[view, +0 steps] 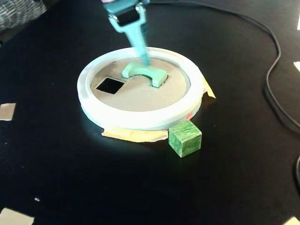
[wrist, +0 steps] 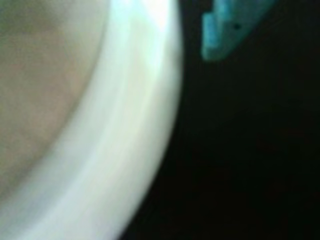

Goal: Pick up the U shape block and drop it in corresponding U shaped hole

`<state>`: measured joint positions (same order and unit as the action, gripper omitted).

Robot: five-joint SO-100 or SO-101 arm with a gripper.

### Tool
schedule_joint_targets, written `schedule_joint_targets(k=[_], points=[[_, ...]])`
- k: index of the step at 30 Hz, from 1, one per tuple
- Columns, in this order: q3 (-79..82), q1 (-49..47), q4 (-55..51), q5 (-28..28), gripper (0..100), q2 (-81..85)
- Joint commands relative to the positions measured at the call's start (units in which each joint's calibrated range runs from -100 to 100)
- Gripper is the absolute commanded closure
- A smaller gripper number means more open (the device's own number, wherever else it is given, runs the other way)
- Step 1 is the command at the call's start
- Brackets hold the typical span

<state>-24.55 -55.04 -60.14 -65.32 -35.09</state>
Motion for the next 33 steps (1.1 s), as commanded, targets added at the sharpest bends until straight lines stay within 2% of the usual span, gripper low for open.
schedule_joint_targets(k=[1, 5, 8, 10, 11, 15, 16, 20, 21, 26, 29, 33], points=[[-7.97, -0.51, -0.73, -0.10, 0, 9.96], [-10.06, 0.36, -0.73, 2.30, 0, 9.96], [-10.06, 2.11, -0.73, 9.18, 0, 9.96], [-9.79, 5.73, -0.73, 14.85, 0, 9.96], [-9.24, 7.98, -0.83, 20.02, 0, 9.96], [-9.06, 14.97, -2.23, 34.38, 0, 9.96], [-9.06, 18.22, -5.44, 40.54, 0, 10.05], [-9.15, 26.96, -18.89, 51.23, 0, 10.05], [-9.70, 30.45, -25.11, 54.21, 0, 10.05], [-9.15, 40.56, -38.26, 62.22, 0, 15.52], [-8.97, 45.68, -39.86, 66.32, 0, 21.52], [-8.97, 53.55, -39.86, 68.18, 0, 29.22]])
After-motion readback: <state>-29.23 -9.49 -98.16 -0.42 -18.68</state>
